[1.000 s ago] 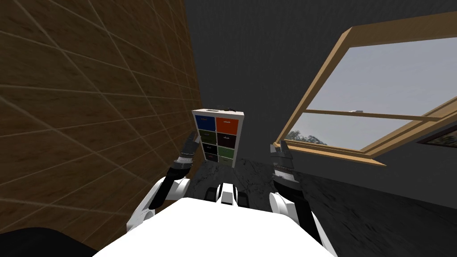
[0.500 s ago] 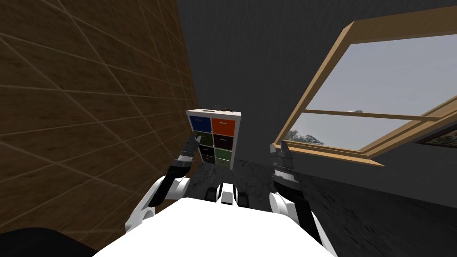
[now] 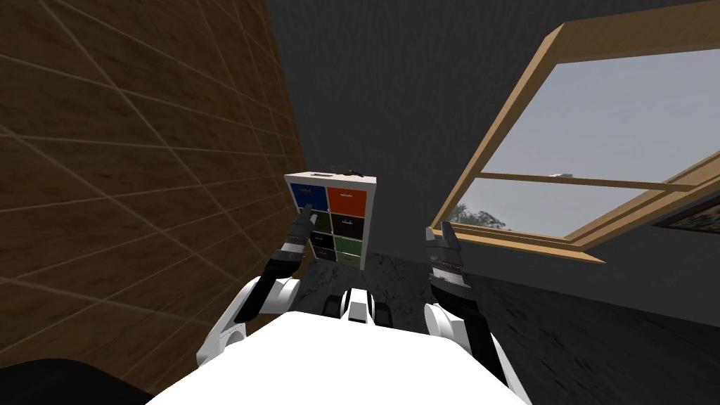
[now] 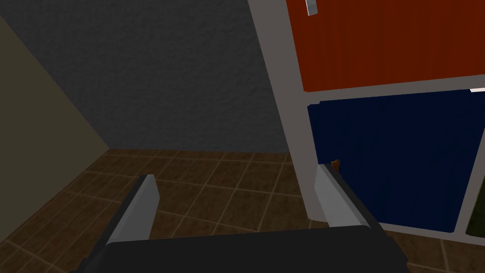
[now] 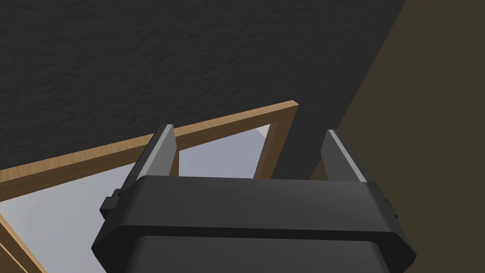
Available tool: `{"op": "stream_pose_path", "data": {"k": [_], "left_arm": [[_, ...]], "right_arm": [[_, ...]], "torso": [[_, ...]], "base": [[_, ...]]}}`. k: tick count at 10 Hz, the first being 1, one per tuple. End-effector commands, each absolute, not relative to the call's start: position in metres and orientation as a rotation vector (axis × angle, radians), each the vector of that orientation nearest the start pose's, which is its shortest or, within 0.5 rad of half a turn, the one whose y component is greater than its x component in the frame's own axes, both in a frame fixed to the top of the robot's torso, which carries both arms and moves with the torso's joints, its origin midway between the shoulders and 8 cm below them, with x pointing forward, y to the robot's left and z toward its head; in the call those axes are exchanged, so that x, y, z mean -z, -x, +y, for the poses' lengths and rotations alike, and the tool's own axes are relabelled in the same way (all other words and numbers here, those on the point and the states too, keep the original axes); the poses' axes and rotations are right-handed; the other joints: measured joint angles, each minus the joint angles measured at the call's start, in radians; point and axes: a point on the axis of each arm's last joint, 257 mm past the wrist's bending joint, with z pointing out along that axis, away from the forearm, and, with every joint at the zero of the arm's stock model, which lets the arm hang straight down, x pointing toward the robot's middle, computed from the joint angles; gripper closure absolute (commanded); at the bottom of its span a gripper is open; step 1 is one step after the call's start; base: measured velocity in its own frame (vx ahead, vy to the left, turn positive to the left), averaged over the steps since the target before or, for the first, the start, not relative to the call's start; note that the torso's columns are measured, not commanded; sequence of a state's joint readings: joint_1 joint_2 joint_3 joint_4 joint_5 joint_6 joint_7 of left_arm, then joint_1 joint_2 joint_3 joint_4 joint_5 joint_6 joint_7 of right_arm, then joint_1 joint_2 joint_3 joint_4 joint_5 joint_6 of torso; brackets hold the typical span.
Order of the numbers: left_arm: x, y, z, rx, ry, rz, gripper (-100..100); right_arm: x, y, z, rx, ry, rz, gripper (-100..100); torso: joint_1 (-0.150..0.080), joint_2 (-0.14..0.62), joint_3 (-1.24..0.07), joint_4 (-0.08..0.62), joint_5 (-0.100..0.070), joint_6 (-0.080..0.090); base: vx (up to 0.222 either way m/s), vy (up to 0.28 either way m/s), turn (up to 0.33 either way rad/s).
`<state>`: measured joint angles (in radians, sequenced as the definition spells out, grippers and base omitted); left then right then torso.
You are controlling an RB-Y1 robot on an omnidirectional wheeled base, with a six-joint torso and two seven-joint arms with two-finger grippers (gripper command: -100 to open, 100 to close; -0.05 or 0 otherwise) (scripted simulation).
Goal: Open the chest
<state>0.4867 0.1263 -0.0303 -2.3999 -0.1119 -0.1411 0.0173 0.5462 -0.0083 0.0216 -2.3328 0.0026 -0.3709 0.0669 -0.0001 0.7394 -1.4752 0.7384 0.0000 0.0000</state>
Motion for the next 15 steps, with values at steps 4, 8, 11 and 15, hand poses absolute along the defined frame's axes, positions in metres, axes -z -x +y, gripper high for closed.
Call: {"op": "stream_pose_path", "data": {"k": [4, 8, 11, 15], "left_arm": [[0.001, -0.385, 0.26, 1.157, 0.76, 0.95, -100], [0.009, -0.391, 0.262, 1.126, 0.8, 0.995, -100], [0.017, -0.395, 0.263, 1.097, 0.83, 1.035, -100], [0.025, -0.398, 0.265, 1.06, 0.867, 1.084, -100]], "right_arm": [[-0.007, -0.352, -0.278, -1.217, -0.72, 0.72, 0], [-0.007, -0.352, -0.278, -1.217, -0.72, 0.72, 0], [-0.007, -0.352, -0.278, -1.217, -0.72, 0.72, 0], [-0.007, -0.352, -0.278, -1.217, -0.72, 0.72, 0]], "torso": [[0.0, -0.002, -0.001, -0.001, 0.0, 0.0], [-0.001, -0.002, -0.001, -0.001, 0.0, 0.0], [0.001, -0.001, -0.001, 0.0, 0.0, 0.0], [0.001, -0.001, -0.001, 0.0, 0.0, 0.0]], "base": [[0.082, -0.05, -0.027], [0.089, -0.053, -0.034], [0.089, -0.058, -0.034], [0.103, -0.058, -0.035]]}}
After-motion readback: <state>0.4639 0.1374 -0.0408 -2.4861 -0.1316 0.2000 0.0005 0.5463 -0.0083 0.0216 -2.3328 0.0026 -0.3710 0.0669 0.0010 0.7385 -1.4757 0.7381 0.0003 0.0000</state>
